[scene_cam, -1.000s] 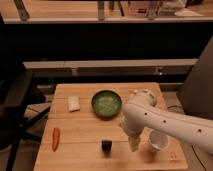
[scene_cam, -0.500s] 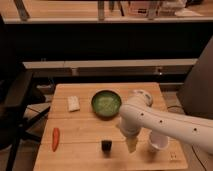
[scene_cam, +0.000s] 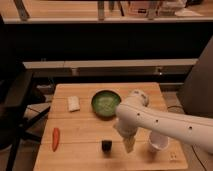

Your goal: Knock the eraser over

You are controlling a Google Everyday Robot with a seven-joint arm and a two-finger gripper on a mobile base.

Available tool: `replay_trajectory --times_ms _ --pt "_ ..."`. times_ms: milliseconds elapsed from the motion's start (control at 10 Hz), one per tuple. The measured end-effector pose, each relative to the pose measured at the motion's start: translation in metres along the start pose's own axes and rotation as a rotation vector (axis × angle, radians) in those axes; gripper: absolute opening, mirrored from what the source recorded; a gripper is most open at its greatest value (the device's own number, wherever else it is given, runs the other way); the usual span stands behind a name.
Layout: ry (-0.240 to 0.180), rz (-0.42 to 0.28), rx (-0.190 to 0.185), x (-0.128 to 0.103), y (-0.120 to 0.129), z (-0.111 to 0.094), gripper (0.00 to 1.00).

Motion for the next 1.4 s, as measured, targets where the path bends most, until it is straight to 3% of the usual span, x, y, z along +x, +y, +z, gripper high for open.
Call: replay_trajectory --times_ms 1200,1400 --pt "-0.014 -0.026 -0.019 -0.021 -0.010 0.005 0.75" --pt "-0.016 -0.030 -0.022 -0.023 -0.011 0.005 0.66"
